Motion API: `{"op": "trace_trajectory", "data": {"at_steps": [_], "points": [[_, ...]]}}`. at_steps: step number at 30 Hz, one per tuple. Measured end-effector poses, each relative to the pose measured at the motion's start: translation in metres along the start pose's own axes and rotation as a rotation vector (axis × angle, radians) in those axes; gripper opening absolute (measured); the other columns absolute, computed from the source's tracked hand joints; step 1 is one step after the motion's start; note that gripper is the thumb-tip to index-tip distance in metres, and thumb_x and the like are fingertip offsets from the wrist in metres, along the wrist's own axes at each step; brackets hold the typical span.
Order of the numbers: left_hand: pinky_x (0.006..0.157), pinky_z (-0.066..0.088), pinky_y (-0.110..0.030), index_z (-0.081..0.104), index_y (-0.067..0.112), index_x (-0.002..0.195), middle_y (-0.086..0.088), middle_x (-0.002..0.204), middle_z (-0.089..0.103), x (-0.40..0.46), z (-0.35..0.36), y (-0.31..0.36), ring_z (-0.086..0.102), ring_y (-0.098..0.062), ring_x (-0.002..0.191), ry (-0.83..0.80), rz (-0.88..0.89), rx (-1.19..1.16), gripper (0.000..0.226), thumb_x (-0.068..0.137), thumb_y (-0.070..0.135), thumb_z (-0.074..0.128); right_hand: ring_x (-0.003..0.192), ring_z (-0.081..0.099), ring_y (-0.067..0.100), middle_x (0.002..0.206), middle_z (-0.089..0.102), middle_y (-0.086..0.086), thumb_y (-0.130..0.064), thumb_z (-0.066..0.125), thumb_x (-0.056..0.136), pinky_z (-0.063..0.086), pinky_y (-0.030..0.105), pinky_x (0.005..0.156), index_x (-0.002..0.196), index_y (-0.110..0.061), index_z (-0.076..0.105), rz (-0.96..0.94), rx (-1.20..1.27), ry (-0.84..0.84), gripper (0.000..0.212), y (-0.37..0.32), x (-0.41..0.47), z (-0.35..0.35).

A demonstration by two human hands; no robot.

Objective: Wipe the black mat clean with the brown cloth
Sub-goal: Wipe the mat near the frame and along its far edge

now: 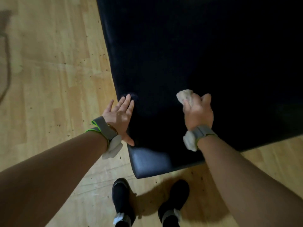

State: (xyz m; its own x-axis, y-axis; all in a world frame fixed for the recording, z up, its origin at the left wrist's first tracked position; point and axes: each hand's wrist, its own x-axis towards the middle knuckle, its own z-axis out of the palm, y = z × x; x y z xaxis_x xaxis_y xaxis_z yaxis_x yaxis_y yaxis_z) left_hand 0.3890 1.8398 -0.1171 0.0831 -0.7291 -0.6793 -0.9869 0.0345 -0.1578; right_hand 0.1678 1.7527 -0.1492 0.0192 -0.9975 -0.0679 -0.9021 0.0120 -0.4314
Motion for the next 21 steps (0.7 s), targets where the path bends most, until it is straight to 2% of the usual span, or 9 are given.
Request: {"op": "trace_trajectory", "data": {"at_steps": [2,5,7,9,12,14,16,18,21], "points": [[0.115,-0.006,-0.046,-0.018,0.006,0.147,-0.013,0.153,-0.026,-0.002,-0.004,0.005,-0.015,-0.025,0.144,-0.033,-0.019,0.045,0.146,0.053,0.076,0.07,0.086,0.058,0.031,0.11,0.044,0.009,-0.034,0.047,0.097,0.036,0.028,0.066,0.118,-0.019,0.055,-0.01,-0.063,-0.042,0.027,-0.021,-0.033,0.013],[0.117,-0.004,-0.047,-0.017,0.004,0.147,-0.015,0.154,-0.024,-0.002,-0.007,0.009,-0.014,-0.027,0.144,-0.057,-0.044,0.103,0.148,0.052,0.078,0.068,0.081,0.059,0.032,0.106,0.046,0.011,-0.033,0.049,0.096,0.047,0.034,0.064,0.114,-0.017,0.056,-0.296,-0.087,-0.222,0.025,-0.046,-0.099,0.031],[0.117,-0.002,-0.047,-0.016,0.002,0.147,-0.016,0.154,-0.021,-0.003,-0.007,0.011,-0.011,-0.028,0.144,-0.06,-0.051,0.13,0.148,0.052,0.079,0.067,0.083,0.057,0.033,0.1,0.043,0.006,-0.035,0.045,0.097,0.046,0.038,0.067,0.112,-0.016,0.053,-0.431,-0.095,-0.299,0.025,-0.041,-0.112,0.027],[0.117,-0.001,-0.047,-0.016,0.001,0.146,-0.018,0.154,-0.019,-0.003,-0.01,0.013,-0.009,-0.03,0.144,-0.066,-0.051,0.151,0.147,0.053,0.078,0.067,0.09,0.055,0.035,0.092,0.042,-0.001,-0.034,0.041,0.097,0.037,0.035,0.067,0.112,-0.018,0.051,-0.343,-0.123,-0.211,0.024,-0.014,-0.085,0.008],[0.116,-0.001,-0.047,-0.016,-0.001,0.145,-0.02,0.154,-0.017,0.0,-0.011,0.019,-0.008,-0.031,0.144,-0.074,-0.039,0.204,0.148,0.052,0.078,0.067,0.099,0.052,0.037,0.11,0.045,0.016,-0.027,0.043,0.098,0.033,0.034,0.071,0.122,-0.011,0.051,-0.065,-0.227,0.04,0.03,0.066,-0.035,-0.031],[0.116,0.0,-0.047,-0.014,-0.003,0.145,-0.023,0.154,-0.014,0.001,-0.011,0.018,-0.005,-0.033,0.144,-0.07,-0.052,0.214,0.149,0.051,0.079,0.067,0.09,0.05,0.032,0.108,0.04,0.013,-0.03,0.041,0.1,0.031,0.033,0.068,0.121,-0.007,0.049,0.103,-0.177,0.061,0.032,0.095,-0.018,-0.039],[0.116,0.003,-0.046,-0.011,-0.005,0.145,-0.025,0.154,-0.01,0.003,-0.012,0.019,0.0,-0.036,0.144,-0.054,-0.039,0.236,0.15,0.049,0.081,0.066,0.072,0.039,0.018,0.11,0.044,0.007,-0.034,0.028,0.1,0.029,0.027,0.058,0.121,-0.017,0.051,0.067,-0.289,0.062,0.035,0.078,-0.033,-0.019],[0.116,0.005,-0.045,-0.01,-0.007,0.145,-0.027,0.154,-0.007,0.005,-0.013,0.022,0.003,-0.038,0.144,-0.055,-0.029,0.265,0.151,0.049,0.082,0.065,0.063,0.037,0.011,0.112,0.048,0.005,-0.035,0.023,0.096,0.031,0.024,0.054,0.116,-0.026,0.054,-0.033,-0.193,-0.035,0.038,0.028,-0.085,0.011],[0.116,0.006,-0.046,-0.007,-0.008,0.145,-0.027,0.154,-0.004,0.006,-0.014,0.023,0.007,-0.038,0.143,-0.031,-0.035,0.31,0.134,0.065,0.074,0.063,0.062,0.054,0.022,0.094,0.05,0.004,-0.022,0.053,0.087,0.036,0.03,0.05,0.1,-0.021,0.062,-0.213,-0.02,-0.276,0.016,-0.042,-0.162,0.029]]}}
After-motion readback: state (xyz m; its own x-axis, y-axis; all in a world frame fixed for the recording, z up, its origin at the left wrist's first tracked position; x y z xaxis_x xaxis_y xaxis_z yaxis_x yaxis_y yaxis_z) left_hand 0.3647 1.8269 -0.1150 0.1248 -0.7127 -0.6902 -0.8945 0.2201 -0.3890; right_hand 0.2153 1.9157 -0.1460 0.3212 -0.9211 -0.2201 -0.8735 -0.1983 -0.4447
